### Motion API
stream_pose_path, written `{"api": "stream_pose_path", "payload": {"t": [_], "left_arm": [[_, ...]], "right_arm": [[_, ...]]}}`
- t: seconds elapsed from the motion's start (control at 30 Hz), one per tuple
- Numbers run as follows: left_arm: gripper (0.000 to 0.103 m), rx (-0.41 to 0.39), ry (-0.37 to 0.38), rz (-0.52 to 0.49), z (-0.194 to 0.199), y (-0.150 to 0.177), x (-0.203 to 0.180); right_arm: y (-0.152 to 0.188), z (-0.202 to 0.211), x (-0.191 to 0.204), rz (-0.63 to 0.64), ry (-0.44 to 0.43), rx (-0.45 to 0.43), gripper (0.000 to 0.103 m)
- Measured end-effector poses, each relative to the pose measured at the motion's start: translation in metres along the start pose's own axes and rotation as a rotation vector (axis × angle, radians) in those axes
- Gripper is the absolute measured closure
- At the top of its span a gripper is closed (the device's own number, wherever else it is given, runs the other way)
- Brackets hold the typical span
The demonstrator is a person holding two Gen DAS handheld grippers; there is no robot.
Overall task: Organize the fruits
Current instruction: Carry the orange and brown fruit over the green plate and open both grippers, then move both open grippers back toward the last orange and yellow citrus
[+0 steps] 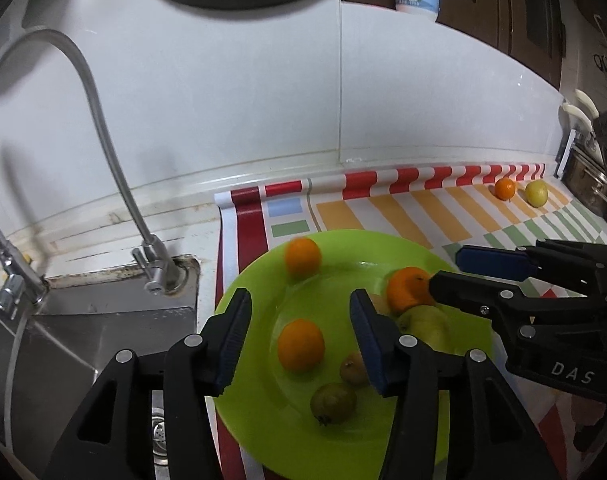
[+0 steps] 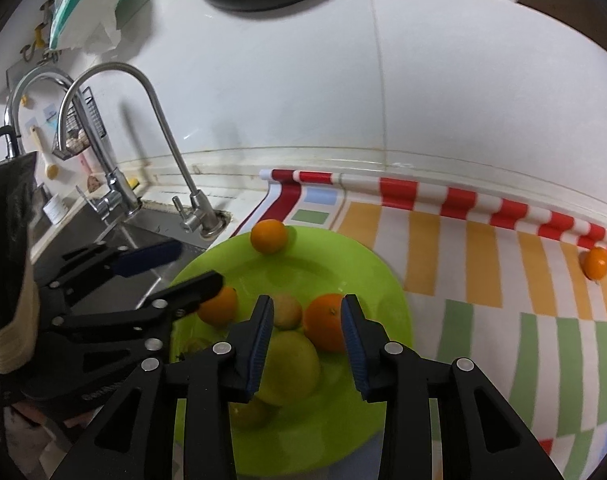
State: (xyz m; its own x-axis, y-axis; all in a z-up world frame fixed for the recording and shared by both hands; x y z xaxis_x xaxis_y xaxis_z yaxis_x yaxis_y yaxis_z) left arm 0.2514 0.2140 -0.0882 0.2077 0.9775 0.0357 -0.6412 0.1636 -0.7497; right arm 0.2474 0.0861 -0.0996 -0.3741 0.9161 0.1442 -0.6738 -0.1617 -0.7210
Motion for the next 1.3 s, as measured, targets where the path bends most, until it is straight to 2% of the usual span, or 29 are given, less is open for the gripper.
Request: {"api": "stream_pose_path", "payload": {"t": [0.13,0.2,0.3,0.47,0.53,0.7,0.83,1.3], "left_arm": [[0.048,-0.017,-0.016,0.024,0.016,0.0,-0.003],[0.047,-0.023,-0.027,0.035,0.024,0.001,-0.005],[0.043,-0.033,-0.043,0.041,0.035,0.0,-0.011],[0.038,-0.063,-0.068,0.042,0.054,-0.003,-0.024],[0.031,-0.082,-0.077,0.042,0.063,-0.005,-0.032],[0.023,-0.107,-0.08,0.029,0.077,-0.008,-0.052],[0.016,-0.13,-0.089,0.027,0.088,-0.009,-0.069],[0.01,-0.175,-0.084,0.028,0.105,-0.019,-0.136]], "right_arm": [[0.004,0.016,-0.004,-0.014,0.035,-0.019,0.059],[0.006,0.026,-0.006,-0.022,0.061,-0.037,0.058],[0.008,0.042,-0.01,-0.038,0.095,-0.063,0.047],[0.012,0.069,-0.019,-0.056,0.132,-0.103,0.045],[0.014,0.078,-0.022,-0.058,0.139,-0.115,0.04],[0.02,0.103,-0.032,-0.063,0.159,-0.144,0.04],[0.025,0.122,-0.043,-0.068,0.192,-0.171,0.032],[0.041,0.18,-0.094,-0.065,0.276,-0.215,0.027]]}}
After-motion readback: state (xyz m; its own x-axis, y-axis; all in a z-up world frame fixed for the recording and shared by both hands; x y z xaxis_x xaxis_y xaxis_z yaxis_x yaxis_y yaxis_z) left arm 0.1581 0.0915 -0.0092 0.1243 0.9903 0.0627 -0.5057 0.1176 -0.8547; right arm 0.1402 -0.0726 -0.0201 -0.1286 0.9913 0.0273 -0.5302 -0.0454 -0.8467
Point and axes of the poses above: each gripper's, at about its wrist camera, not at the fingertips, and z roughly against the way its jaws point, x to its left, y to its underside, the point moved 3 cm from there along -z, roughly the way its jaws point
